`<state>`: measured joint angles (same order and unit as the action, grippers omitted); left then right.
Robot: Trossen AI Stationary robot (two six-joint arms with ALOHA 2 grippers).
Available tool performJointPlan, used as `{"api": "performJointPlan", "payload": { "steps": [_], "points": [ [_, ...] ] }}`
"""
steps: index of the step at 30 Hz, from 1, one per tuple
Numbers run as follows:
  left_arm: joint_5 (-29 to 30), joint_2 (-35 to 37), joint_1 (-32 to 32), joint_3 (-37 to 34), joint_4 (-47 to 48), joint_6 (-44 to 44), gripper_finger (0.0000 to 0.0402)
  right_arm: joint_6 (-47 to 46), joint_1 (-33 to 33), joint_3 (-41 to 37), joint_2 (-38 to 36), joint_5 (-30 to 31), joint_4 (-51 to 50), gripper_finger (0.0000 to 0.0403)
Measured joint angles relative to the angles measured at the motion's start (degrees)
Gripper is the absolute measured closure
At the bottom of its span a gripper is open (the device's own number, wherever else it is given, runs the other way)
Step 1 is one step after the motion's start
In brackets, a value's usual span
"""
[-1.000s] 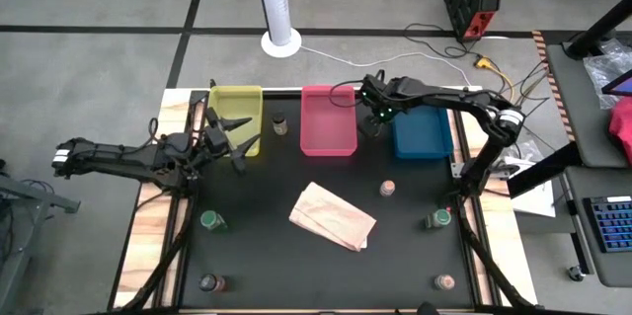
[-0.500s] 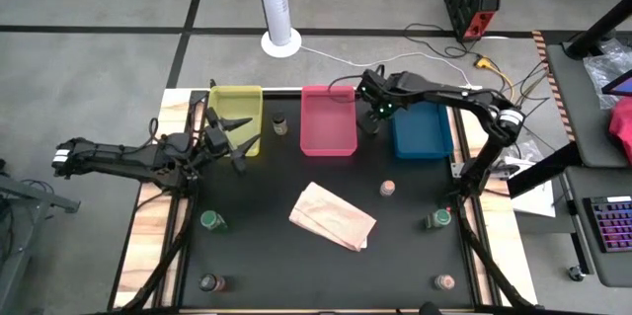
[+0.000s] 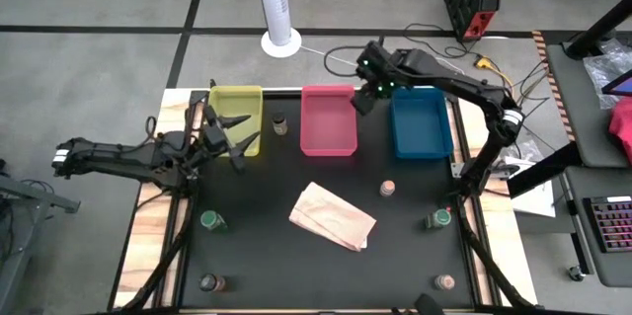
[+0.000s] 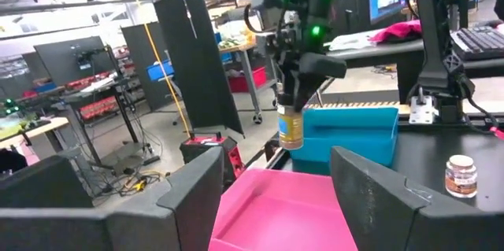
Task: Sort spices by type
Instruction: Put the top right black seasoning bottle into the pink bin
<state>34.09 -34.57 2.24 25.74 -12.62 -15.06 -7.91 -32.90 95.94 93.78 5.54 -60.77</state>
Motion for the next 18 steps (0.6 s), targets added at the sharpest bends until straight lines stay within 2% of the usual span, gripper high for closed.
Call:
{"api": "performJointPlan", "payload": {
  "steps": [8, 18],
  "points": [
    [0.0, 0.0, 0.0, 2.1, 0.6, -0.4, 0.0184, 1.9, 0.1, 6.4, 2.2, -2.5, 0.0, 0.0206],
    [0.0, 0.1, 0.0, 2.6, 2.3, -0.3, 0.0184, 6.1, 0.4, 21.1, 16.5, -4.5, -5.3, 0.0206]
  ]
}}
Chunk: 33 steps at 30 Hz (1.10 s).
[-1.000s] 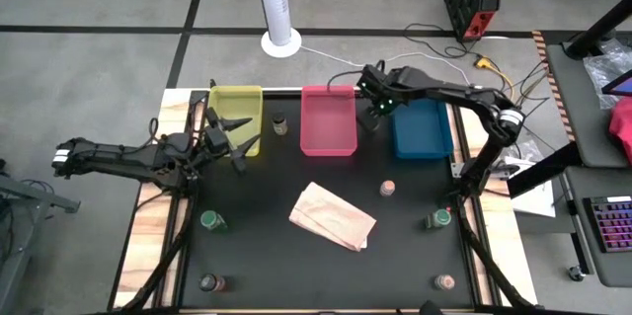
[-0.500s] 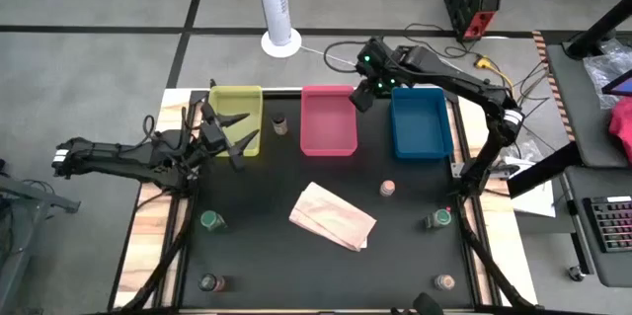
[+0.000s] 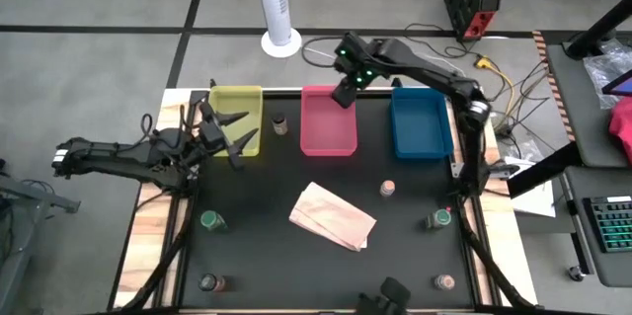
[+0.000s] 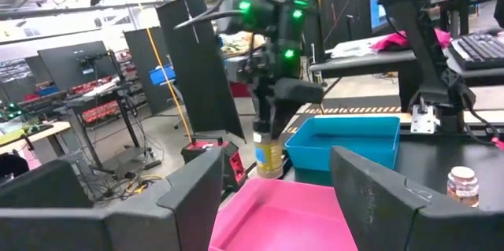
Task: Sort spices by type
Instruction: Put the top right black seasoning bottle into the pink bin
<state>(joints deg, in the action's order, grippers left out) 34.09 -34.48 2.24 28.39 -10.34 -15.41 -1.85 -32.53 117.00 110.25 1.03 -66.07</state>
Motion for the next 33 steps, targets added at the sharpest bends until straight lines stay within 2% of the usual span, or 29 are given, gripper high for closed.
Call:
{"api": "performJointPlan", "payload": {
  "steps": [5, 13, 25, 33],
  "points": [
    [0.0, 0.5, 0.0, 0.1, 0.9, 0.0, 0.0184, 2.0, 0.0, 8.1, 7.2, -3.9, -3.8, 0.0206],
    [0.0, 1.6, 0.0, 0.1, 1.7, 0.0, 0.0184, 5.8, -0.4, 15.9, 15.9, -4.1, -10.2, 0.0206],
    [0.1, 2.5, 0.0, 0.1, 2.9, 0.0, 0.0184, 11.3, -3.9, 15.8, 18.3, -4.0, -8.4, 0.0205],
    [3.6, 2.6, 0.0, 0.1, 3.7, 0.0, 0.0184, 12.3, -4.6, 12.4, 18.2, -4.1, -5.5, 0.0206]
  ]
}}
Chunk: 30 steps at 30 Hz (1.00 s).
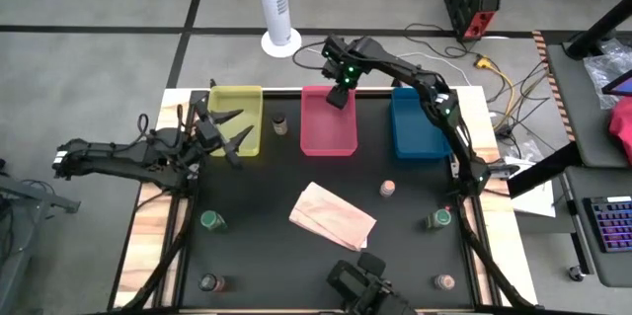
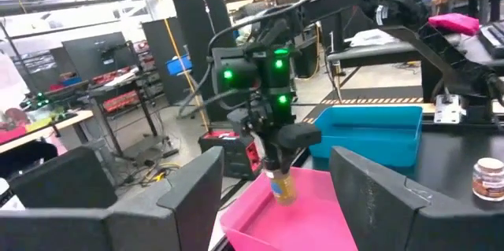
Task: Sort spices by type
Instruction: Put the top right black seasoning bottle into the pink bin
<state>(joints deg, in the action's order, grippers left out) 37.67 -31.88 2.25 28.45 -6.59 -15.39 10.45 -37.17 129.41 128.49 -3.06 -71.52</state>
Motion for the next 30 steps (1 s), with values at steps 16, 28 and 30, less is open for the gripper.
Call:
{"api": "performJointPlan", "payload": {
  "steps": [16, 28, 30],
  "points": [
    [0.5, 0.0, 0.0, -0.1, 0.5, 1.1, 0.0184, -1.4, 0.0, -3.2, 0.0, 0.0, 4.7, 0.0201],
    [0.5, 0.0, 0.0, -0.1, 0.8, 2.0, 0.0184, -1.8, 0.0, -3.6, -0.1, 0.0, 2.5, 0.0199],
    [0.5, 0.0, 0.0, -0.1, 1.0, 2.4, 0.0184, -1.6, 0.0, -4.1, -0.2, 0.0, 2.3, 0.0201]
  ]
}}
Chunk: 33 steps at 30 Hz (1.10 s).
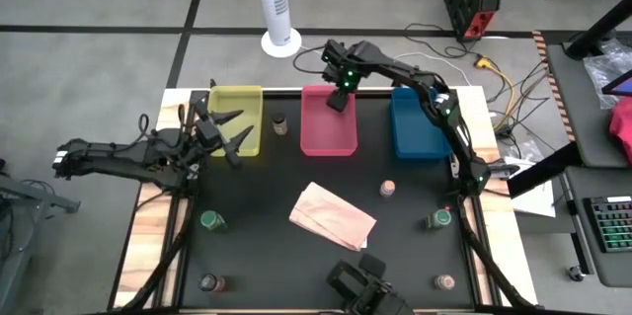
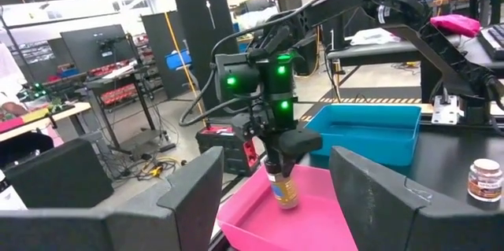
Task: Sort spices by type
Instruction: Put the top right black seasoning bottle into the pink bin
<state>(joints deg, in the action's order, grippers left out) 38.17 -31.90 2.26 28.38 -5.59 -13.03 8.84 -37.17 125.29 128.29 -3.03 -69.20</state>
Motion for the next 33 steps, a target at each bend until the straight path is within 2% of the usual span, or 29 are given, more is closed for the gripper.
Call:
{"api": "performJointPlan", "payload": {
  "steps": [15, 33],
  "points": [
    [0.0, 0.0, 0.0, 0.0, 1.5, 1.1, 0.0184, 0.2, 0.2, -8.3, -4.2, 0.0, 6.6, 0.02],
    [0.0, 0.0, 0.0, 0.0, 1.5, 0.6, 0.0184, 1.2, 0.2, -8.4, -4.3, 0.1, 8.2, 0.0157]
  ]
}}
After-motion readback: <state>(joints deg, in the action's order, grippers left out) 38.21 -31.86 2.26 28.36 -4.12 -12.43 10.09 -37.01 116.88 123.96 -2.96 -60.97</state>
